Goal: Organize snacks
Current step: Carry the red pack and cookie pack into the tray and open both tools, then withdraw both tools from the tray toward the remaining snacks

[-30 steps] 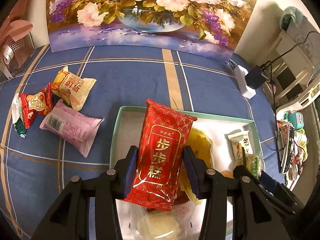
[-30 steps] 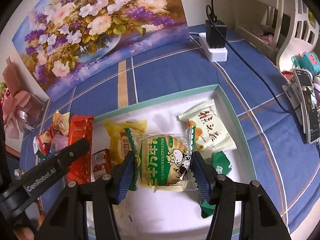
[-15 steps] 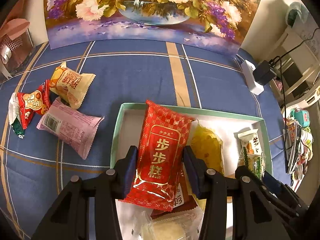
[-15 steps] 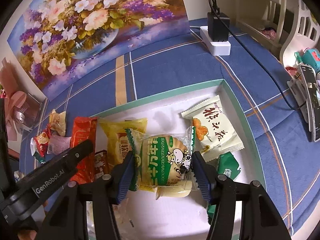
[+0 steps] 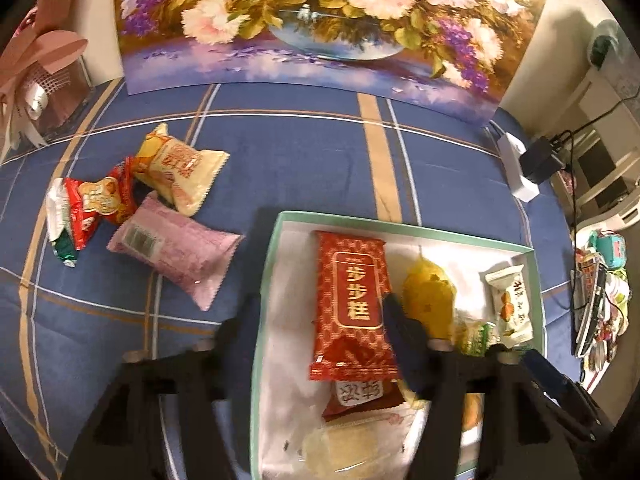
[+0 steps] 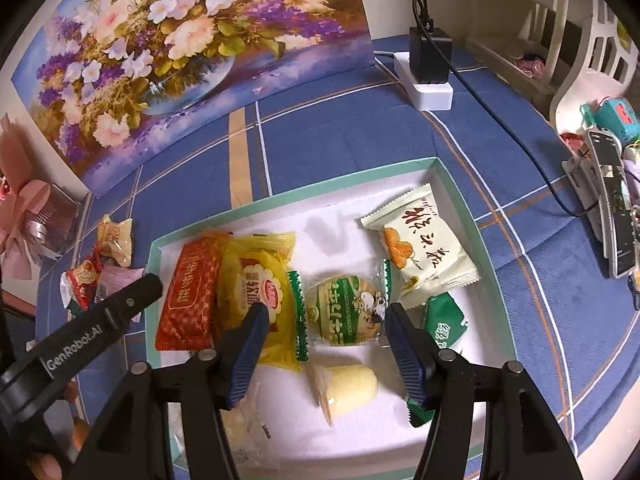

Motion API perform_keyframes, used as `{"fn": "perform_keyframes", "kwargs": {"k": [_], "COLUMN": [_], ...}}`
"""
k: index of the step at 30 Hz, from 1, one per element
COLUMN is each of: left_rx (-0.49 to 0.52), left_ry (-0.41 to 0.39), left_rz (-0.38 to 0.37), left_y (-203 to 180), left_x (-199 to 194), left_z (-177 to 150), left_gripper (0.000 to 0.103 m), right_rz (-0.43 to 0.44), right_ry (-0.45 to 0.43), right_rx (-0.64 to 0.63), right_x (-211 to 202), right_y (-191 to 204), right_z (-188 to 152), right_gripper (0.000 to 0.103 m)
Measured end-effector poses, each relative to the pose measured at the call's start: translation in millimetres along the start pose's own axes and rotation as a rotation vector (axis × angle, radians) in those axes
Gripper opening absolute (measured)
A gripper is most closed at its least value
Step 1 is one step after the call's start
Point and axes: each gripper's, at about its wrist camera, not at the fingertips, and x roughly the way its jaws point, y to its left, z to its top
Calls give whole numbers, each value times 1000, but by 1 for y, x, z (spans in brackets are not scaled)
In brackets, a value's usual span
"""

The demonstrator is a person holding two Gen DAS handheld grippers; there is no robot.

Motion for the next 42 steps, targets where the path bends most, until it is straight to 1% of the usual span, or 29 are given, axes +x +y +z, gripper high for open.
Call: {"fn": "perform_keyframes", "kwargs": {"k": [1,3,5,7,9,12,14,15,16,21,26,28,31,33,35,38,42], "left_rx": [-2,-4,-8,-18,-26,-38,-47,-52,-57,-68,-78,-73,-59,-62,-75,-98,-89], "left_ry": [-6,-10,-11,-11,-12,-19,-26,-31,-37,-64,-61,-70,-84,-96,-100,-87,-71], "left_rz": [15,48,74,95,107,108,105,104,104,104,94,119,189,220,229,228,265], "left_y": [1,4,7,12,16,21,24,26,27,32,36,36,36,38,41,47,55], "left_x": [-1,-1,0,1,2,2,2,1,0,-2,-6,-9,-14,-17,-21,-24,-25], "left_z": [0,0,0,-1,0,0,1,1,1,2,6,8,9,9,8,9,9], "left_gripper": [78,79,81,87,90,91,95,100,100,100,100,100,100,100,100,100,100], "right_rz": [-5,-10,-13,-14,-14,-7,-3,-1,2,10,1,-1,-14,-11,3,26,34], "right_ry": [2,8,15,14,12,6,-3,-6,-11,-16,-8,-3,-11,-16,-12,-3,-6], "right_rx": [-1,-8,-17,-20,-25,-23,-23,-20,-17,-5,-15,-21,-29,-34,-35,-27,-32], "right_x": [0,-1,-1,-1,-1,-1,-2,-3,-3,-3,-2,-3,-6,-7,-8,-8,-8], "right_y": [0,1,2,3,4,5,5,5,5,5,7,9,12,15,19,24,32], "right_z": [0,-1,-1,-2,-3,-3,-3,-3,-3,-3,-3,-3,-4,-5,-6,-8,-10], "right_gripper": [73,74,76,80,80,91,93,97,103,103,103,103,103,103,103,103,103]}}
